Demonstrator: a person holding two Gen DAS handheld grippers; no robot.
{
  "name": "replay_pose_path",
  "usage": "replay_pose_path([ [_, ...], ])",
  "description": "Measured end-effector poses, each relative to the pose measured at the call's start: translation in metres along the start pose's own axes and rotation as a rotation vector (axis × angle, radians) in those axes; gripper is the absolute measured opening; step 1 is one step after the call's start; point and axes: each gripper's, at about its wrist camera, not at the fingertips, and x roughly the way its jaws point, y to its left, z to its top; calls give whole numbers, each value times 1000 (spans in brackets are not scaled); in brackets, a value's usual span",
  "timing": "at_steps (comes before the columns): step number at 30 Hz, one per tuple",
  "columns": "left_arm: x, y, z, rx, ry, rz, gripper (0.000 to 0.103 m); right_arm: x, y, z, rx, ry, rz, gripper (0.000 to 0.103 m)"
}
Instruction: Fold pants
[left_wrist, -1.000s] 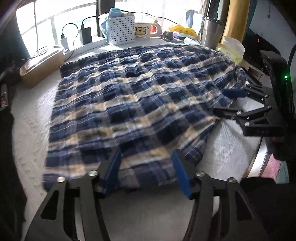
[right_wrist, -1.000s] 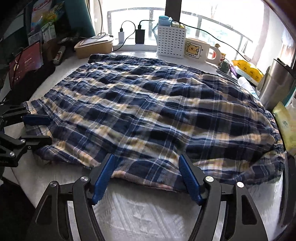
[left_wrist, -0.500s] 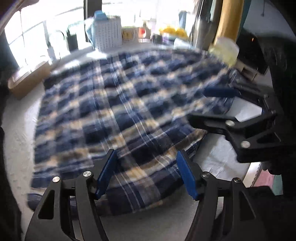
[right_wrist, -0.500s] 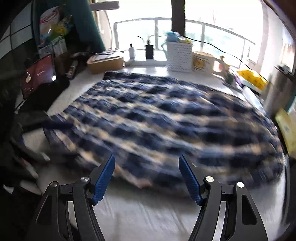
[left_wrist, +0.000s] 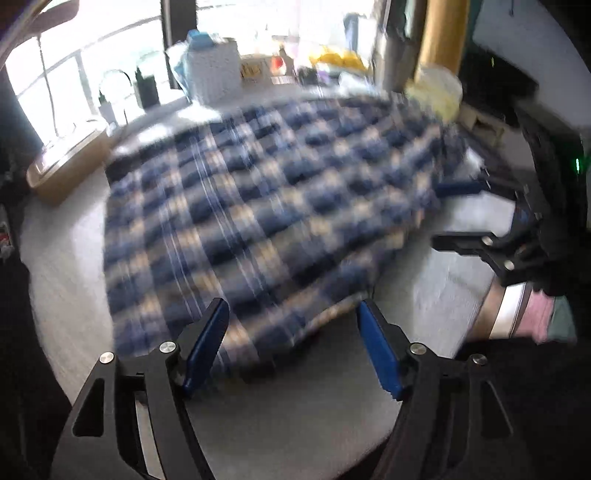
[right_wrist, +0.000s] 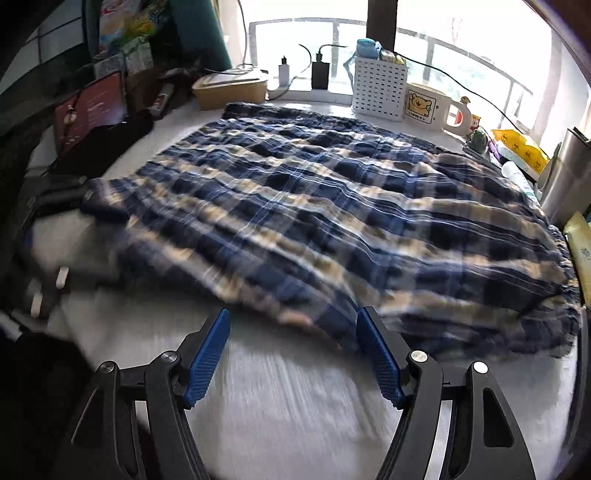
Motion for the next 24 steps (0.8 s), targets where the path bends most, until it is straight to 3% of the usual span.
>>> replay_pose_path([
  [5,12,2,48,4,-41,3,72,-32,-60,18,88,-109,-108,73],
  [8,30,-9,69,35,-37,-26,72,-24,-96,32,98,-108,-173,73],
  [11,61,-17,82,28,25,-30,72,-2,-126,32,104,-41,-200,73],
  [14,91,-33,85,82,121,59,72,18,-142,16,121,39,-186,73],
  [16,100,-47,82,150,147,105,72,11,-142,7,112,18,-166,73],
  [21,96,-49,91,135,157,79,72,-7,-142,-9,95,30,-142,73],
  [24,88,-50,109,127,114,35,72,-24,-144,-10,98,29,-127,73],
])
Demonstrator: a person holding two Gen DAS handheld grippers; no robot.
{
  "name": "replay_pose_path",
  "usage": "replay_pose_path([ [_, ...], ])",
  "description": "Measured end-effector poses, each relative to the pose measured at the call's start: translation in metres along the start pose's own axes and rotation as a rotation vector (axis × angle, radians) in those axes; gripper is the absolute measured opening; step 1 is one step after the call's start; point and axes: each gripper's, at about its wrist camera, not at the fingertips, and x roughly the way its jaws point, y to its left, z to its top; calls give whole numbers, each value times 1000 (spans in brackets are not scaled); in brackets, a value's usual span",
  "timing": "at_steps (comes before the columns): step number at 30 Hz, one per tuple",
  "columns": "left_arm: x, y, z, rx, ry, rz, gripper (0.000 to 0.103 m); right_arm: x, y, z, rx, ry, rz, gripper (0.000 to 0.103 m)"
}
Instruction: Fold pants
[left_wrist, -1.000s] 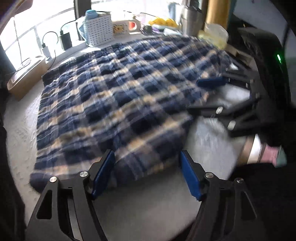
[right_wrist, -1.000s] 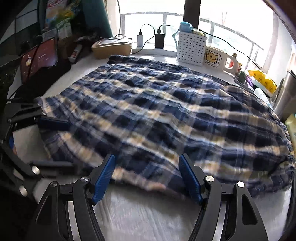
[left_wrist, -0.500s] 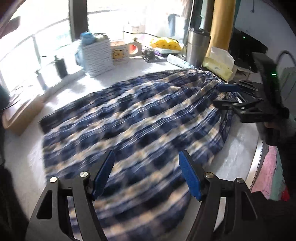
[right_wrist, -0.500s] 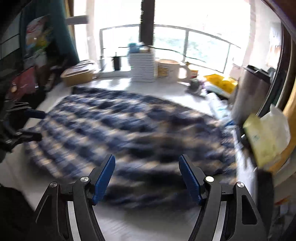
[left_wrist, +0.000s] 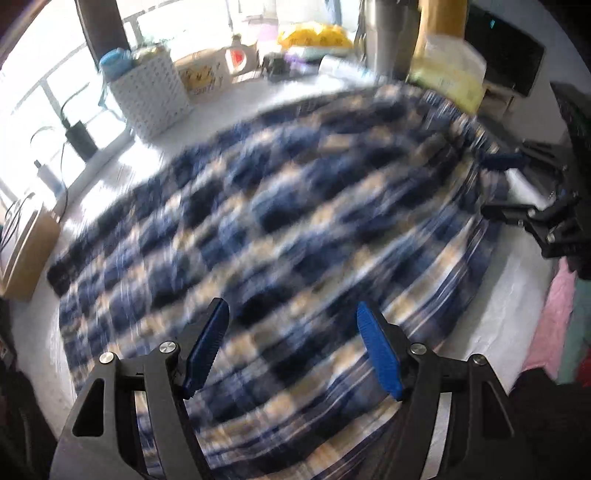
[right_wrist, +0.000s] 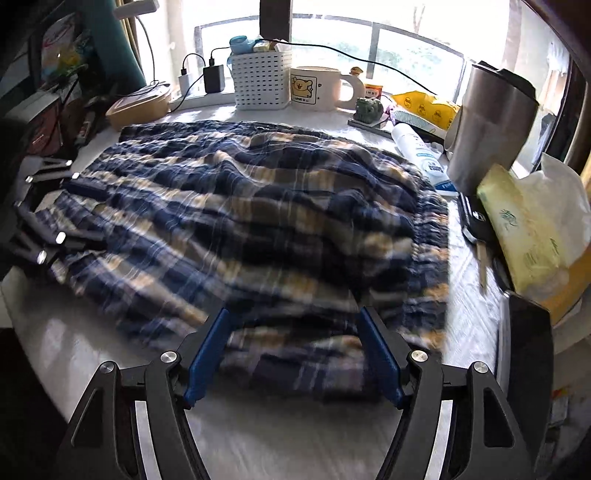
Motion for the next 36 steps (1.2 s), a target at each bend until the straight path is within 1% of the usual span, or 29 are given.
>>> replay_pose_path([
  [1,-4,0,9,-1,-25,-26,72,-7,-3,3,6,-22,10,73],
  [3,-5,-1,25,6,-56,-58,72,-24,-15,14,18,-94,32,73],
  [5,2,-5,46,28,-87,-90,72,-28,-26,33,-16,-146,35,73],
  [6,10,-7,58,28,-86,-96,72,-26,-29,42,-42,-161,26,71],
  [7,16,-8,66,26,-83,-109,72,-22,-32,52,-71,-173,28,49],
  [8,22,-10,74,22,-81,-126,72,-15,-36,63,-95,-171,44,35],
  [9,30,-12,81,16,-74,-135,72,-2,-42,78,-115,-153,70,18],
  [10,40,-15,90,13,-65,-123,72,5,-46,85,-126,-142,89,13],
  [12,55,-15,100,-5,-49,-102,72,30,-50,102,-157,-89,132,12],
  [14,67,-11,102,-49,-29,-86,72,53,-47,110,-192,-17,153,12],
  [16,77,-5,103,-74,-13,-67,72,79,-46,110,-234,55,115,12],
  [17,79,-4,102,-77,-10,-62,72,86,-46,108,-241,76,115,12],
  [18,82,-2,101,-79,-6,-61,72,88,-49,108,-233,63,129,12],
  [19,82,0,99,-81,-8,-68,72,87,-54,109,-209,70,143,9],
  [21,82,2,97,-71,-12,-67,72,85,-61,108,-198,65,130,8],
  [25,79,7,91,-70,-19,-64,73,80,-81,99,-115,43,149,8],
  [28,76,11,89,-87,-16,-59,73,74,-90,94,-74,32,134,8],
  [30,66,15,83,-115,-24,-55,73,69,-91,91,-42,29,103,8],
  [32,53,19,78,-148,-51,-64,73,57,-88,89,-18,16,40,8],
  [34,39,17,73,-173,-88,-88,73,29,-80,84,-14,-37,-24,9],
  [35,34,14,72,-177,-104,-100,73,17,-79,80,-3,-61,-39,9],
  [36,30,8,72,-175,-117,-112,73,8,-79,77,15,-77,-44,13],
])
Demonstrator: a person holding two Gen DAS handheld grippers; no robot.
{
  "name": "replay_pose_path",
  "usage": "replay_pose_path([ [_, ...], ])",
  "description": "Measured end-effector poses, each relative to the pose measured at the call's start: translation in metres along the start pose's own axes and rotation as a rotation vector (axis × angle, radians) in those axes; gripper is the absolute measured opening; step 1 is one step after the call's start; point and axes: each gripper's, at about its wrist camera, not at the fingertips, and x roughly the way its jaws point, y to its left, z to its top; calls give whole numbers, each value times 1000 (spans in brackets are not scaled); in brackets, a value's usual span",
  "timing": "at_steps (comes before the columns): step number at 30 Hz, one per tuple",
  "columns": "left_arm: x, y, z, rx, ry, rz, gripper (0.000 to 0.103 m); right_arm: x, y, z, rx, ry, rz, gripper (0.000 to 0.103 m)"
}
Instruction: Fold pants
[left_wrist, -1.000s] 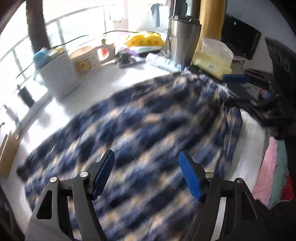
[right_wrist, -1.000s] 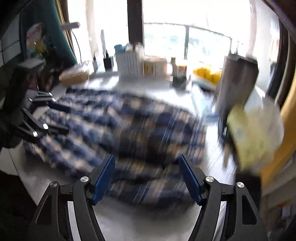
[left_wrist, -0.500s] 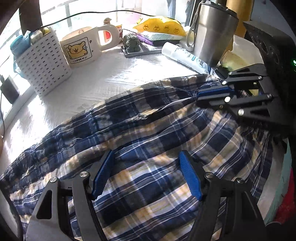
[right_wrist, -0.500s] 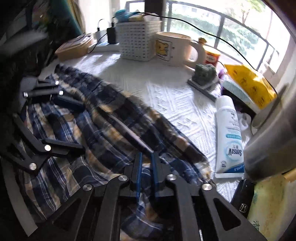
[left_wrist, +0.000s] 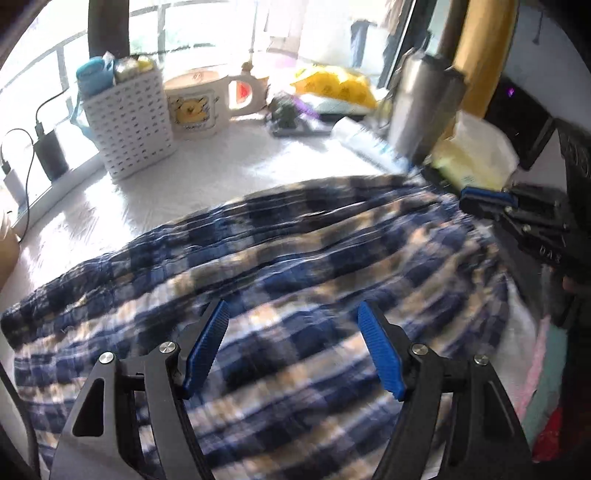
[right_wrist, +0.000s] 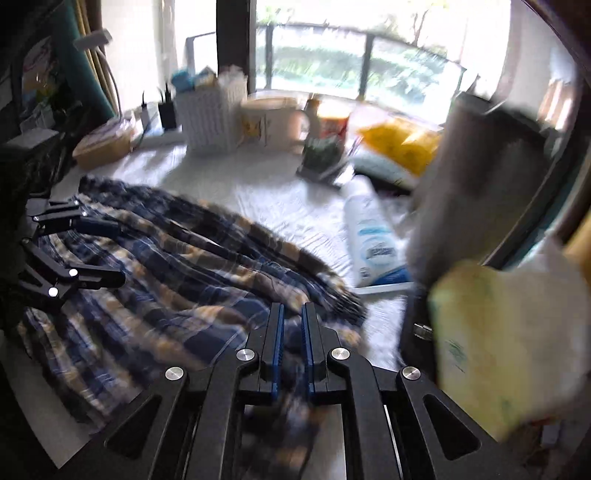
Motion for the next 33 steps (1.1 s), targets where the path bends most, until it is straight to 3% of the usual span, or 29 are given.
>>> replay_pose_path([
  [7,16,-48,3,48,-8,-36,73,-16,7,-35,121,-21,56,13],
  [10,35,-62,5,67,13,-17,73,2,13,-49,133,29,-11,13],
  [12,52,-62,2,71,59,-20,74,4,9,-56,181,4,4,13],
  [13,53,-66,0,113,25,-7,76,2,6,-58,204,3,14,13],
  [16,54,-68,1,125,39,5,76,-4,1,-59,252,9,17,13],
  [20,42,-60,2,80,53,-13,76,-13,5,-63,248,-1,-11,13],
  [30,-21,-47,-18,77,-45,10,76,-43,21,-77,232,-40,-79,14],
  [32,-34,-43,-23,78,-61,16,76,-50,24,-80,239,-57,-85,27],
  [33,-40,-40,-26,74,-64,18,76,-52,24,-80,243,-65,-88,52],
])
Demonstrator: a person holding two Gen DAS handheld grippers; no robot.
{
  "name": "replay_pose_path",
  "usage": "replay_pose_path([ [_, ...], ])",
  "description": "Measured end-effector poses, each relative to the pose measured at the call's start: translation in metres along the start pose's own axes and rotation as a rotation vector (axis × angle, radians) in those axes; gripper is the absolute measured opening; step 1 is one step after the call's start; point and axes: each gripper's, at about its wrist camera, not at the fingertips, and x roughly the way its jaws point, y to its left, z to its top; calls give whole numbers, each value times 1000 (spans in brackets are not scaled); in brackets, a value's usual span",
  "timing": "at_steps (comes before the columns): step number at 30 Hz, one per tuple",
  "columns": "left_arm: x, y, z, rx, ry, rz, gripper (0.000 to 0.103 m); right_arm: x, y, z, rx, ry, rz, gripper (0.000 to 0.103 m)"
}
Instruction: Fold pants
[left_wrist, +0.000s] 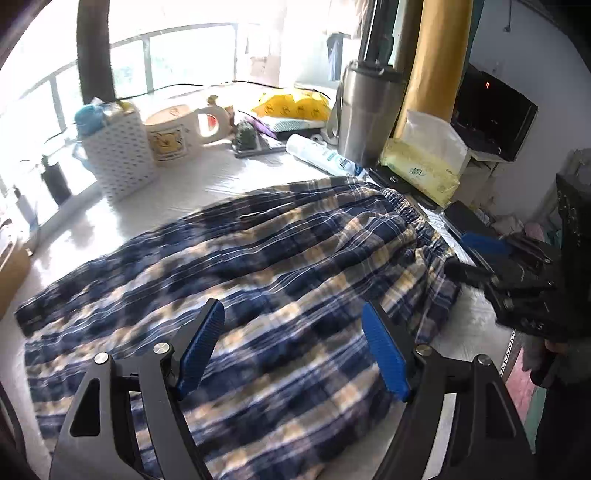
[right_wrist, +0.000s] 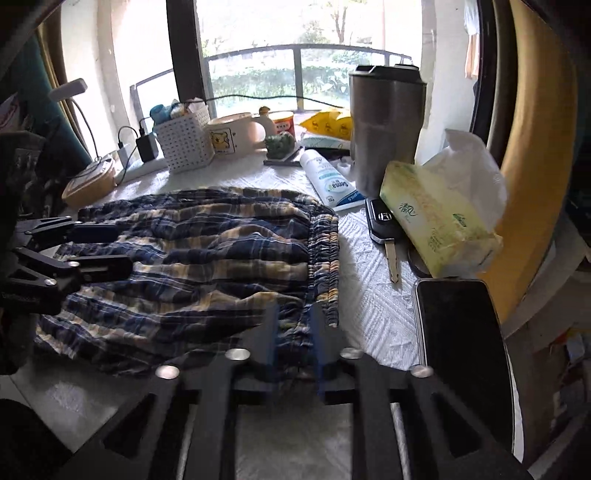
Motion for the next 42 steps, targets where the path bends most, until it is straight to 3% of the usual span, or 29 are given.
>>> replay_pose_path([
  [1,-4,3,-2,-5,0,4,76,-3,0,-1,8,-11,-6,79],
  [3,-15,7,-7,-27,-12,9,76,-8,1,-3,22,-36,-22,88],
  [10,-42,24,-31,-60,-52,13,76,-17,-1,-13,97,-28,-46,88],
  [13,-51,45,-48,-76,-57,71,76,-16,0,-18,127,-10,-61,88],
  [21,-66,109,-91,-249,-45,147,76,-7,15,-31,138,49,-101,88],
  [26,-76,124,-107,-277,-49,176,76,5,27,-33,176,79,-62,88],
  [29,-81,131,-113,-275,-64,208,76,10,35,-30,179,69,-94,88],
  [32,-86,138,-119,-267,-89,265,76,14,33,-28,251,67,-89,88],
  [36,-91,155,-126,-312,-98,271,76,23,30,-30,328,86,-56,88],
  [42,-92,169,-131,-348,-90,272,76,23,17,-29,456,29,-18,88],
])
